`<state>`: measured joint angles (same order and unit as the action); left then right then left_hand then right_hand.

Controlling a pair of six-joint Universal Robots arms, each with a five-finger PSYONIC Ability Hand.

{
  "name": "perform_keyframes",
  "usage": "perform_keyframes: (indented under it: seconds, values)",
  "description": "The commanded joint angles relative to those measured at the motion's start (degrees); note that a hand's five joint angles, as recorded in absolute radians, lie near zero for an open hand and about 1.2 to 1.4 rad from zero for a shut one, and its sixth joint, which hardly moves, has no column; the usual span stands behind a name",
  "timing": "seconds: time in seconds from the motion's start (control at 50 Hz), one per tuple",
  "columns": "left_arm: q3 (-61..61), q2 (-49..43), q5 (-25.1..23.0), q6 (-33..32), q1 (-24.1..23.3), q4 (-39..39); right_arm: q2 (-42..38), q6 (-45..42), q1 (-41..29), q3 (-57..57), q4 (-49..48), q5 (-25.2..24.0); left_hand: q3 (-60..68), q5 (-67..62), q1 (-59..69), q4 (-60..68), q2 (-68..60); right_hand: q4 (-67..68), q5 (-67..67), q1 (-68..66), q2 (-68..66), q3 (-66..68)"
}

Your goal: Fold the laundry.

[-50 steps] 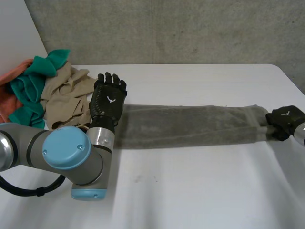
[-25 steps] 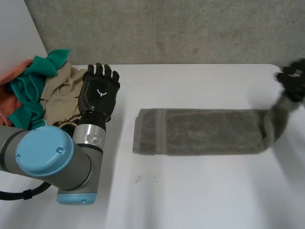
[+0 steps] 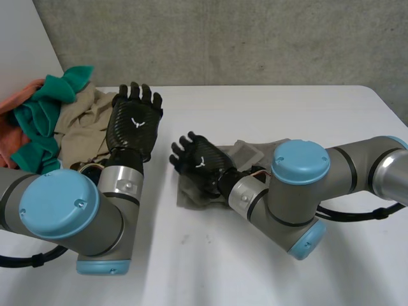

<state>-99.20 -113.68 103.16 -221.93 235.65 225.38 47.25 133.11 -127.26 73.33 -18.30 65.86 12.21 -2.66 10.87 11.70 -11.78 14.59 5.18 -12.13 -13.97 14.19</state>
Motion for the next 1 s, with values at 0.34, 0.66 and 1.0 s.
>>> perform_keyframes:
  seconds: [0.34, 0.66, 1.0]
  values:
    - [19.0, -12.7, -8.4, 13.9, -11.0, -15.0, 14.5, 19.0, 24.2, 19.0, 10.2, 8.3, -0.7, 1.1, 0.7, -0.1, 0.2, -4.6, -5.2, 2.1, 4.0, -4.2]
    - [33.5, -25.9, -7.0, 14.8, -7.1, -23.1, 11.2, 14.8, 24.3, 19.4, 8.2, 8.7, 2.9, -2.4, 4.2, 3.4, -3.3, 10.1, 9.5, -12.6, -10.7, 10.5]
    - [26.7, -20.4, 6.1, 14.5, -7.7, -26.7, 10.8, 5.0, 23.9, 19.4, 5.2, 16.0, 0.2, 0.3, 1.5, 0.7, -0.6, 65.4, 64.8, -67.9, -66.0, 65.8]
